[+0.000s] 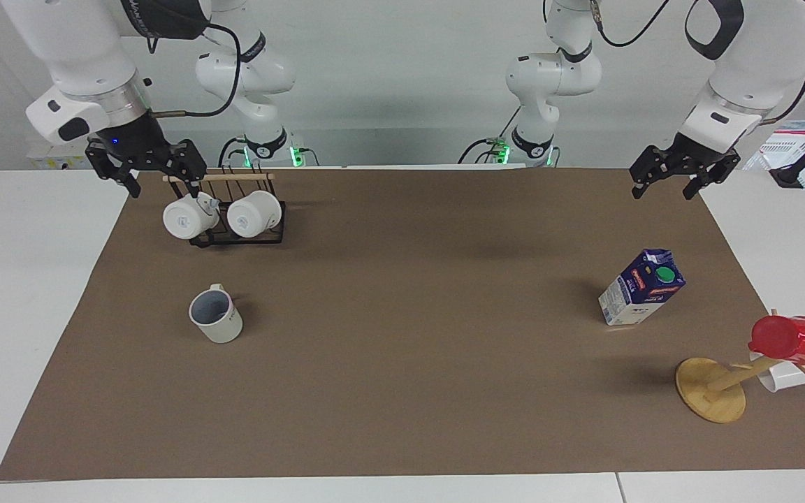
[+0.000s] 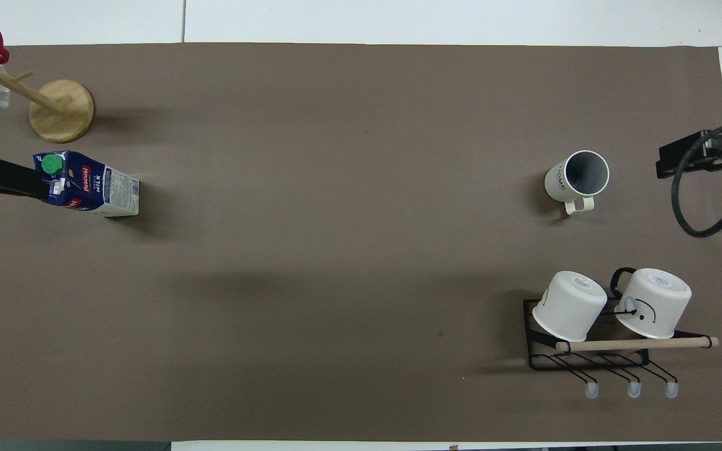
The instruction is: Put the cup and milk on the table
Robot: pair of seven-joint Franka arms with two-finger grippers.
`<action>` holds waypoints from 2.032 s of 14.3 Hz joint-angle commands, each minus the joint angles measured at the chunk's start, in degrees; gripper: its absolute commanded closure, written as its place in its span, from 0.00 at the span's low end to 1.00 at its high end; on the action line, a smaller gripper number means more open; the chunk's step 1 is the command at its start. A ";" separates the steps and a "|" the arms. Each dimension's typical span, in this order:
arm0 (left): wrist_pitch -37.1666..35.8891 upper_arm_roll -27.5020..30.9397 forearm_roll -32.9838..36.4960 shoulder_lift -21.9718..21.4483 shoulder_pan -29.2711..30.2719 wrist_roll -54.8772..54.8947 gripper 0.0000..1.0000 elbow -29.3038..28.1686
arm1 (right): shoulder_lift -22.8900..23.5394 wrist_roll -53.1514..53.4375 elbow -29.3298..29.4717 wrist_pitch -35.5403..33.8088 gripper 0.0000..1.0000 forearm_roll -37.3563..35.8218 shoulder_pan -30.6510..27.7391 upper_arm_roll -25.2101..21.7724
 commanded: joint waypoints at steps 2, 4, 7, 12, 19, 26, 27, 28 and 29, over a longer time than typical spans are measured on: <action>-0.56 0.20 0.62 -1.28 -0.05 0.92 0.00 -1.08 | -0.92 -0.29 -1.36 0.77 0.00 -0.42 -0.59 0.25; -0.56 0.20 0.62 -1.37 -0.05 0.92 0.00 -1.08 | -0.92 -0.20 -1.45 0.86 0.00 -0.42 -0.86 0.25; -0.56 0.29 0.62 -1.28 -0.05 0.92 0.00 -1.08 | -1.35 -0.12 -2.50 1.39 0.00 -0.42 -1.04 0.25; -0.56 0.20 0.62 -1.45 -0.22 0.83 0.00 -1.26 | -0.92 -6.58 -5.40 7.45 0.00 0.19 -2.79 -0.01; -0.82 0.29 0.62 -2.07 0.13 0.74 0.00 -1.61 | 9.79 -22.35 -7.24 24.49 0.00 1.16 -4.99 0.08; 2.95 0.29 0.62 -0.93 1.45 1.09 0.00 -2.14 | 14.03 -23.75 -20.50 40.67 0.00 3.35 -4.20 0.25; 4.44 0.29 0.62 0.20 1.53 1.09 0.00 -2.14 | 13.68 -25.41 -22.87 42.94 0.00 3.35 -4.29 0.25; 6.11 0.29 0.62 1.69 2.40 1.09 0.00 -2.14 | 13.24 -26.91 -23.94 43.66 0.00 3.35 -4.29 0.25; 8.38 0.29 0.62 2.84 3.11 1.09 0.00 -2.40 | 12.71 -27.62 -25.43 43.84 0.00 3.35 -4.46 0.25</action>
